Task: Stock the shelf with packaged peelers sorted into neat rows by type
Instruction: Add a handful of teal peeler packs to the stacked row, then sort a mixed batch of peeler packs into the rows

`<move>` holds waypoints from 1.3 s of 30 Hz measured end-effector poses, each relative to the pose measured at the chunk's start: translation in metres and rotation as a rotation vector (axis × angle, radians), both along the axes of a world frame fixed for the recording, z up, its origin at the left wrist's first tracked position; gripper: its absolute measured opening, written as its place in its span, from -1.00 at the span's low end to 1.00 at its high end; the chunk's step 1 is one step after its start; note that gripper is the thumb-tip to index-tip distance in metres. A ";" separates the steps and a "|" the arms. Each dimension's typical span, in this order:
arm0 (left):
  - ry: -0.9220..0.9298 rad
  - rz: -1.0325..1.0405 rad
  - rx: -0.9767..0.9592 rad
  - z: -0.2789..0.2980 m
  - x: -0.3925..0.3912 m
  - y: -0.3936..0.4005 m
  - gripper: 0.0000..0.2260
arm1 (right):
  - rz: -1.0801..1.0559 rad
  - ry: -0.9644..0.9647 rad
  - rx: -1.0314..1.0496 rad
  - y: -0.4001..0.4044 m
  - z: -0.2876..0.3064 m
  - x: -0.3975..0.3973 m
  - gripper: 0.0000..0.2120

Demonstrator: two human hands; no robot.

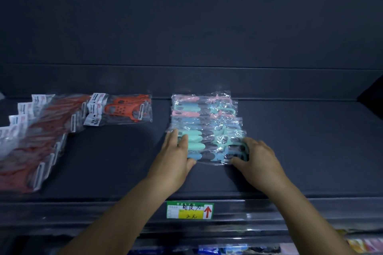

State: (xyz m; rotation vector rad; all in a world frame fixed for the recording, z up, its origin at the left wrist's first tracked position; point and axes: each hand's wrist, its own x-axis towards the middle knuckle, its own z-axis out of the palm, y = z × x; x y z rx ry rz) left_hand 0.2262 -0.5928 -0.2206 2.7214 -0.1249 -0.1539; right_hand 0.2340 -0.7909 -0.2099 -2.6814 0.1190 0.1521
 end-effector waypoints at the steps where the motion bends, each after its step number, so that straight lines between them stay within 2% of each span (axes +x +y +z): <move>1: -0.006 0.005 -0.006 0.000 0.000 0.000 -0.39 | 0.017 -0.011 -0.025 -0.001 0.001 0.000 -0.46; 6: -0.010 0.012 -0.008 0.007 -0.008 -0.002 -0.33 | 0.200 -0.144 -0.074 0.006 0.013 0.001 -0.31; 10: -0.078 0.037 0.091 0.019 -0.016 0.012 -0.32 | 0.410 -0.180 -0.059 0.031 0.025 0.003 -0.33; 15: -0.097 0.191 0.263 0.040 -0.041 0.056 -0.37 | 0.631 -0.241 -0.066 0.085 0.036 0.004 -0.36; 21: -0.129 0.417 0.278 0.068 -0.089 0.134 -0.41 | 0.871 -0.320 0.002 0.182 0.054 -0.010 -0.43; 26: -0.307 0.531 0.315 0.087 -0.137 0.219 -0.55 | 1.010 -0.376 0.083 0.282 0.071 -0.034 -0.50; 30: -0.323 0.609 0.349 0.106 -0.174 0.292 -0.45 | 1.072 -0.415 0.149 0.363 0.087 -0.062 -0.52; 39: -0.444 0.781 0.381 0.149 -0.249 0.417 -0.53 | 1.186 -0.426 0.279 0.515 0.122 -0.118 -0.54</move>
